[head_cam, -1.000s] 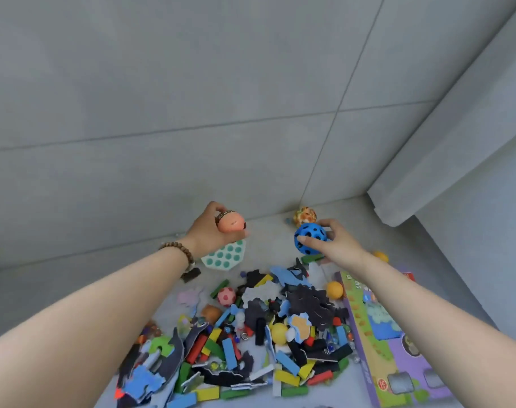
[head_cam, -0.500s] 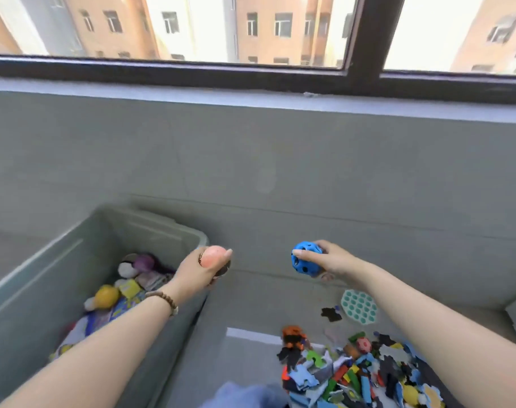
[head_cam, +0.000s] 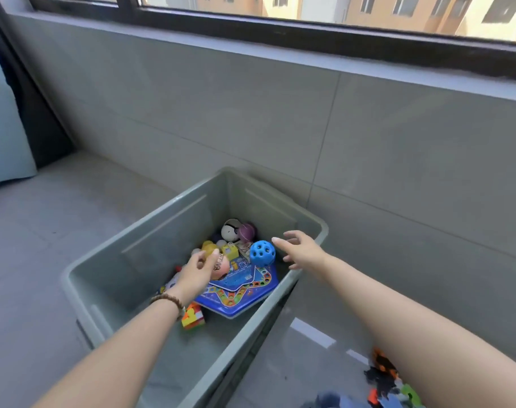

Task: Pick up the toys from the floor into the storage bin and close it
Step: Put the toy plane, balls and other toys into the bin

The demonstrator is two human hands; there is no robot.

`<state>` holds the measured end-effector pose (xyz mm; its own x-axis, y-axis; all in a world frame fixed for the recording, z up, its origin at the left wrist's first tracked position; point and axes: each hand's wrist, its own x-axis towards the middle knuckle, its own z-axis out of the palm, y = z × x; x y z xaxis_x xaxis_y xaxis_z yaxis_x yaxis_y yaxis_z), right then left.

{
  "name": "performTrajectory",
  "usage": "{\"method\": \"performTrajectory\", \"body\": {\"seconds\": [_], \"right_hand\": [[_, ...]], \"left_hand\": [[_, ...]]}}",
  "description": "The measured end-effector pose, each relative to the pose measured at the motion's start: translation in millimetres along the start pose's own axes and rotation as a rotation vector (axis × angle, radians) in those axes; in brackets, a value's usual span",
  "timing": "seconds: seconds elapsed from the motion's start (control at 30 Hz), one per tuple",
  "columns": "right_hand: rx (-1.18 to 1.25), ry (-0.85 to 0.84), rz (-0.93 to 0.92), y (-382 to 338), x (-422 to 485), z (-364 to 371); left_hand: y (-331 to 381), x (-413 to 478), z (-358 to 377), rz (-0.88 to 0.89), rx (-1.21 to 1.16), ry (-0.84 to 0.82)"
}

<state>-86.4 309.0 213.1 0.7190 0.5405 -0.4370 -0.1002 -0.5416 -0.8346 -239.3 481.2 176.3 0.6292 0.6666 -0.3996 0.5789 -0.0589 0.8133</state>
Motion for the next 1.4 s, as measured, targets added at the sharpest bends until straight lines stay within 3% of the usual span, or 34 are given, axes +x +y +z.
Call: {"method": "performTrajectory", "body": {"seconds": [0.13,0.33,0.6,0.97,1.17,1.4], "right_hand": [[-0.11,0.029,-0.033,15.7,-3.5,-21.8],[-0.386,0.105,-0.101,35.8,-45.0,-107.6],[-0.509,0.241,0.115,134.9,-148.7,-261.8],[-0.271,0.46,0.531,368.9,-297.8,-403.4],[0.003,0.457,0.67,499.4,-311.1,-395.8],[0.15,0.474,0.669,573.6,-288.1,-367.6]], "left_hand": [[6.2,1.4,8.0,-0.005,0.062,-0.025],[52.9,-11.0,41.1,0.208,0.493,-0.07],[143.6,-72.7,194.7,0.558,0.772,-0.25],[142.4,-157.0,476.1,0.72,0.991,-0.708],[78.1,-194.7,598.6,0.732,1.066,-0.918],[16.5,-217.0,665.7,0.733,1.04,-1.007]]}}
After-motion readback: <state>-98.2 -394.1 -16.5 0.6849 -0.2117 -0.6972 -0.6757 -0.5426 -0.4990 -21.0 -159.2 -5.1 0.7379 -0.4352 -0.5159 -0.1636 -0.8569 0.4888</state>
